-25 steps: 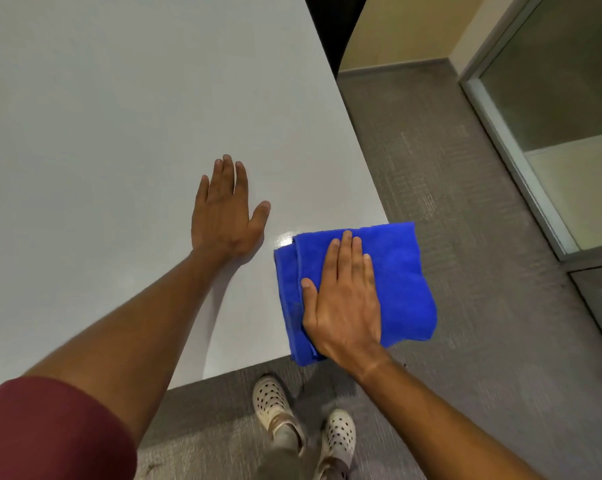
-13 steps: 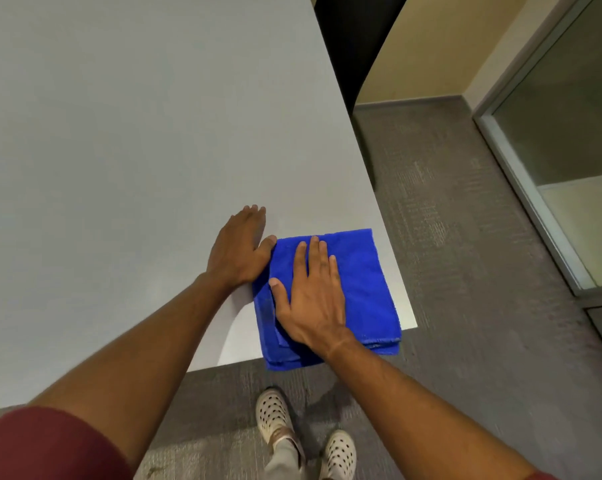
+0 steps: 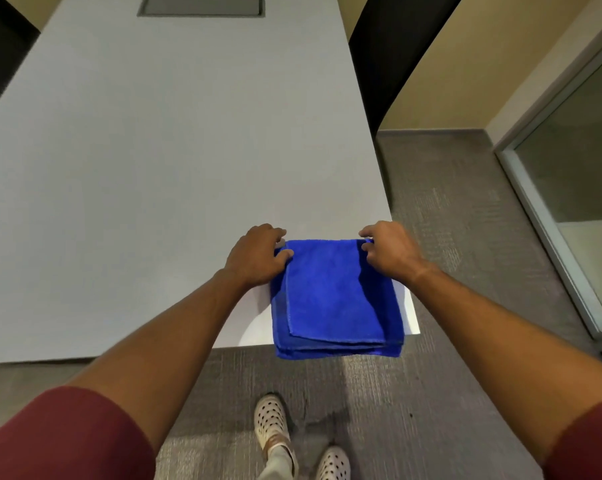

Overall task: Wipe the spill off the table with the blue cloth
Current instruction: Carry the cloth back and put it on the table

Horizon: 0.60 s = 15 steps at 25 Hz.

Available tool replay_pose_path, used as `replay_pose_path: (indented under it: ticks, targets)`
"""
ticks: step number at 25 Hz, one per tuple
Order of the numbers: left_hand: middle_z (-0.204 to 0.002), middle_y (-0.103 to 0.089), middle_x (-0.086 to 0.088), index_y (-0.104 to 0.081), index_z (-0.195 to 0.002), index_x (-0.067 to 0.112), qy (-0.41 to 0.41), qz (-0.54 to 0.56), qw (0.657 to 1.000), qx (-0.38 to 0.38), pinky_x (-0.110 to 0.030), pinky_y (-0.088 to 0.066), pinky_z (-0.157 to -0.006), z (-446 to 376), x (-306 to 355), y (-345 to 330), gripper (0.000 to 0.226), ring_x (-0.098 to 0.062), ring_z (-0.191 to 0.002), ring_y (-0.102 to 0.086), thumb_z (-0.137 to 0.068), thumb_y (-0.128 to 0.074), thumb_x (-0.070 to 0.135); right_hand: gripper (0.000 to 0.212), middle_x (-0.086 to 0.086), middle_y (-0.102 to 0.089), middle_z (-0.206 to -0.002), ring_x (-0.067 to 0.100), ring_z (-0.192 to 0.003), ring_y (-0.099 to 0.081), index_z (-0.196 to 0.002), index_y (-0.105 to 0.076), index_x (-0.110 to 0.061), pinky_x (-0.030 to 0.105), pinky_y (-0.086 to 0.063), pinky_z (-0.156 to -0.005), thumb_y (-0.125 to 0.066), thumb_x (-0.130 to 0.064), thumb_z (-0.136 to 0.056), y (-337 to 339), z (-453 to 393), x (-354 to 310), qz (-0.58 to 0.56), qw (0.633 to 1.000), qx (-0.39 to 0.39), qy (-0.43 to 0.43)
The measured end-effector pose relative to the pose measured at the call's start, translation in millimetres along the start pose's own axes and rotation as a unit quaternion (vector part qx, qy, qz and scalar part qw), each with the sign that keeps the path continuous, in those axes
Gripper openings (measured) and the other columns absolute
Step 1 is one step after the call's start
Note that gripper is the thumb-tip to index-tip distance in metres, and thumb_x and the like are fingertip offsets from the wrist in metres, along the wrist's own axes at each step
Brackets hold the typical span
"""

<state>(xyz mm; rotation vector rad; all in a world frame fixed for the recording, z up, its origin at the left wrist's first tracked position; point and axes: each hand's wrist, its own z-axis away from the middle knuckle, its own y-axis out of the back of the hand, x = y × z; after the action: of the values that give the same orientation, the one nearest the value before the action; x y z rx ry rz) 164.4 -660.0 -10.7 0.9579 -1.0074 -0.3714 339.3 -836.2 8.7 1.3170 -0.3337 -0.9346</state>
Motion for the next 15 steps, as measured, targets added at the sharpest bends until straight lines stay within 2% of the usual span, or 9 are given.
replay_pose_path:
  ticks: [4, 8, 15]
  targets:
    - [-0.113, -0.07, -0.008, -0.066, -0.12, 0.009, 0.016, -0.012, 1.0, -0.018, -0.041, -0.054, -0.088, -7, 4, -2, 0.033, -0.024, -0.099, -0.065, -0.091, -0.062, 0.026, 0.019, 0.011, -0.074, -0.105, 0.029, -0.102, -0.068, -0.108, -0.074, -0.008, 0.036, -0.055, -0.085, -0.062, -0.007, -0.093, 2, -8, 3, 0.012, 1.0, -0.013, 0.018]
    - [-0.111, -0.071, -0.007, -0.066, -0.12, 0.011, 0.026, -0.018, 0.999, -0.029, -0.043, -0.055, -0.087, -12, 7, -2, 0.032, -0.023, -0.097, -0.066, -0.091, -0.064, 0.024, 0.026, 0.012, -0.072, -0.114, 0.027, -0.104, -0.067, -0.117, -0.07, -0.008, 0.039, -0.055, -0.091, -0.065, -0.011, -0.092, 5, -15, 2, 0.028, 0.999, -0.034, 0.015]
    - [-0.099, -0.071, -0.004, -0.072, -0.103, 0.01, 0.021, -0.006, 0.999, -0.039, -0.04, -0.057, -0.083, -12, 9, 8, 0.019, -0.02, -0.088, -0.065, -0.088, -0.066, 0.022, 0.015, 0.008, -0.074, -0.103, 0.023, -0.095, -0.068, -0.102, -0.076, -0.012, 0.038, -0.057, -0.085, -0.069, -0.012, -0.089, 19, -15, 2, 0.038, 0.998, -0.052, 0.022]
